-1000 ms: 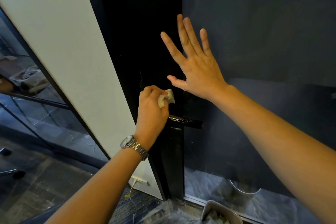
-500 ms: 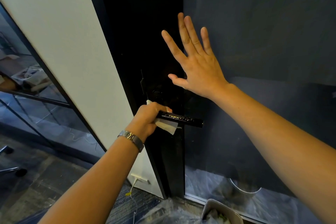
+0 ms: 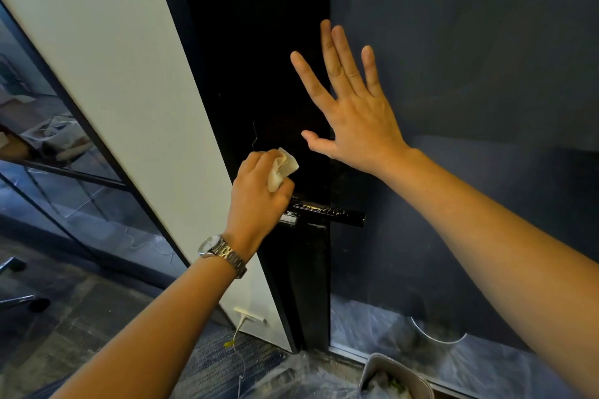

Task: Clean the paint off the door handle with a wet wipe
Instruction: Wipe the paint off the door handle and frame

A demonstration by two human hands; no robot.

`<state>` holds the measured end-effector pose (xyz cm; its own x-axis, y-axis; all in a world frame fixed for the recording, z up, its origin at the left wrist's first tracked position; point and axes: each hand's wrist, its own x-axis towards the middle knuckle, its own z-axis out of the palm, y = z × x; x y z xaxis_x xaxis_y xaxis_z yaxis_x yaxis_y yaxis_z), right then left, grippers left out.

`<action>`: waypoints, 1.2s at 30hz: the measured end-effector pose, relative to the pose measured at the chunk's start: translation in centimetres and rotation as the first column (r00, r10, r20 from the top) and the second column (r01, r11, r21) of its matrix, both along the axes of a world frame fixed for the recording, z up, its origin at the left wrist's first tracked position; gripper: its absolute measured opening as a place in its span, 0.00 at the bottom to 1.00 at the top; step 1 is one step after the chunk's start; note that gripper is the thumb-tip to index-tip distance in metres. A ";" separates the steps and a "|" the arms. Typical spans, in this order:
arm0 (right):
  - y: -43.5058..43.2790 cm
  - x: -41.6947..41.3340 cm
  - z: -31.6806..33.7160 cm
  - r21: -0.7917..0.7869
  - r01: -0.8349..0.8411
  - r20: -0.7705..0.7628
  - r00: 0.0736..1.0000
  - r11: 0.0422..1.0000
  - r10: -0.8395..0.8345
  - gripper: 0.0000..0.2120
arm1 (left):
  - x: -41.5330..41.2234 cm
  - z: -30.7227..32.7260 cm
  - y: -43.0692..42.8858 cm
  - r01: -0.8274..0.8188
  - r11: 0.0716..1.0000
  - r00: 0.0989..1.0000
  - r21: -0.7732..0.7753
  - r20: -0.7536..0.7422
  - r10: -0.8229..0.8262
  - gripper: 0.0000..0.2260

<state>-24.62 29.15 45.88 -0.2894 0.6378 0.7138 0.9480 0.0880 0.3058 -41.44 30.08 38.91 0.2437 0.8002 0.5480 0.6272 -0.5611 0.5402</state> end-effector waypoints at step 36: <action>-0.2 -0.4 0.2 -0.045 -0.005 -0.030 1.000 0.999 0.004 0.43 | -0.5 -0.3 -0.2 -0.027 0.997 0.998 -0.065 0.062 0.031 0.12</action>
